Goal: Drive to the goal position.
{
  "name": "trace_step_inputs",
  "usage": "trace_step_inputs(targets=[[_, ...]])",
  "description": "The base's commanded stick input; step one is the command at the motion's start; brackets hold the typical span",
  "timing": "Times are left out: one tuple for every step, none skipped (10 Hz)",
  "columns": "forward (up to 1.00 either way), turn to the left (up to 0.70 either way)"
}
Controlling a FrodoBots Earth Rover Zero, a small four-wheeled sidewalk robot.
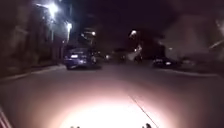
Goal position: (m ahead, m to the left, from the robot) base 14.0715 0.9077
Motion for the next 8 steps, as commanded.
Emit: trace_step_inputs(targets=[[0.85,0.0],[0.85,0.0],[0.85,0.0],[0.85,0.0],[0.85,0.0],[0.85,0.0],[0.85,0.0],[0.85,0.0]])
